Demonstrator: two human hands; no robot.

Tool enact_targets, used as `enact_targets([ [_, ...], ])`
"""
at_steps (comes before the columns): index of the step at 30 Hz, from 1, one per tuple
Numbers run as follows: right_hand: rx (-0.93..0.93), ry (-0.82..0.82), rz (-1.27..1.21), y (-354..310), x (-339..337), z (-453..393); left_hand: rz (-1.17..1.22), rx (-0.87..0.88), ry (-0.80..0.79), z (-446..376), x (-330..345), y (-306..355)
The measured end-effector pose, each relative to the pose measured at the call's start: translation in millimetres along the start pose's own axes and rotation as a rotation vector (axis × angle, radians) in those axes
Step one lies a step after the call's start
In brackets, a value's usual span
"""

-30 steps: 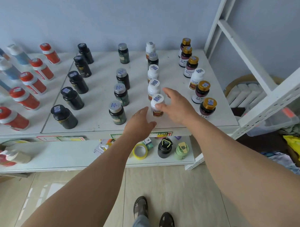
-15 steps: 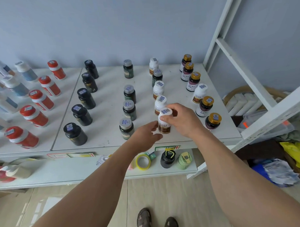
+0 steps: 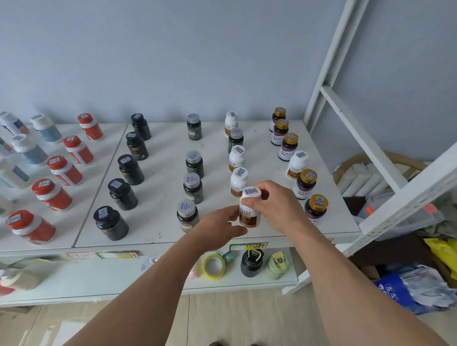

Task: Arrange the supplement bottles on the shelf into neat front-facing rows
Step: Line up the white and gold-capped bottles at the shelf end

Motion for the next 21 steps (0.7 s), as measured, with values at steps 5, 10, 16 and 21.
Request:
enact_targets([
  [5,-0.020,-0.022,0.010,5.6,5.7,-4.1,-0.100,-0.017,0.050,-4.7,-3.9,-0.6],
  [10,-0.021,-0.058,0.002,16.8,21.3,-10.6,-0.355,0.012,0.092,-12.4,-10.4,5.6],
  [16,-0.007,-0.078,-0.025,24.5,33.4,-15.8,-0.434,0.038,0.076,-20.6,-15.5,2.9],
  [21,0.014,-0.142,-0.058,22.0,28.9,-17.8,-0.381,0.071,0.110,-25.3,-23.0,11.2],
])
Point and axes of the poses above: each hand's wrist, its own z-axis away from the middle knuckle, its own x-axis out of the palm, y = z × x, the point moved 6 cm from there along -z, towards the middle knuckle, and after that the axes turned 8 degrees about z, right-handed, at the moved point
